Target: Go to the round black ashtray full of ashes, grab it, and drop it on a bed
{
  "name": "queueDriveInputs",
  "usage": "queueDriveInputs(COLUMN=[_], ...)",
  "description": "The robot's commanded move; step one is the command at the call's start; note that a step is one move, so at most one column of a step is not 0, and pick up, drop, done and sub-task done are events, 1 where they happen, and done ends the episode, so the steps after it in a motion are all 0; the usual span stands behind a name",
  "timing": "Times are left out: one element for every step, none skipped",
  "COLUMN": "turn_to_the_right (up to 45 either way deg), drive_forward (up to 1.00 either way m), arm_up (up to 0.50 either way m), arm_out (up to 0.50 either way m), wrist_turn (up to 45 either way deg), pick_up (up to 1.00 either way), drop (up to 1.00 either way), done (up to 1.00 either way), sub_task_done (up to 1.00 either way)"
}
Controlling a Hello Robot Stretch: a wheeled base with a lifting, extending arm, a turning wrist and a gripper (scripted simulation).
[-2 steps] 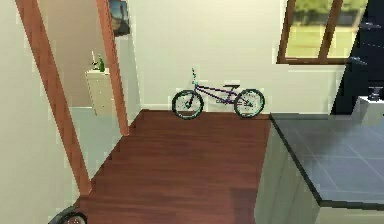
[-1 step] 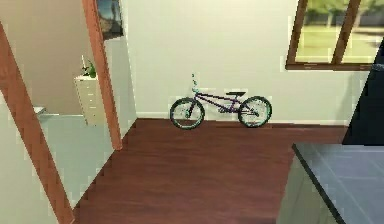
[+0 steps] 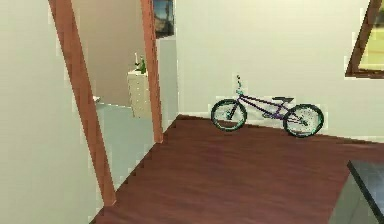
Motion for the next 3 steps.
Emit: queueDriveInputs(turn_to_the_right=[0.0, -15.0, 0.0], drive_forward=[0.85, 0.0, 0.8], arm_up=[0.0, 0.0, 0.0], arm_out=[0.0, 0.0, 0.0], wrist_turn=[0.0, 0.0, 0.0], pick_up=[0.0, 0.0, 0.0], drop=[0.0, 0.0, 0.0], done=[0.0, 0.0, 0.0], sub_task_done=[0.0, 0.0, 0.0])
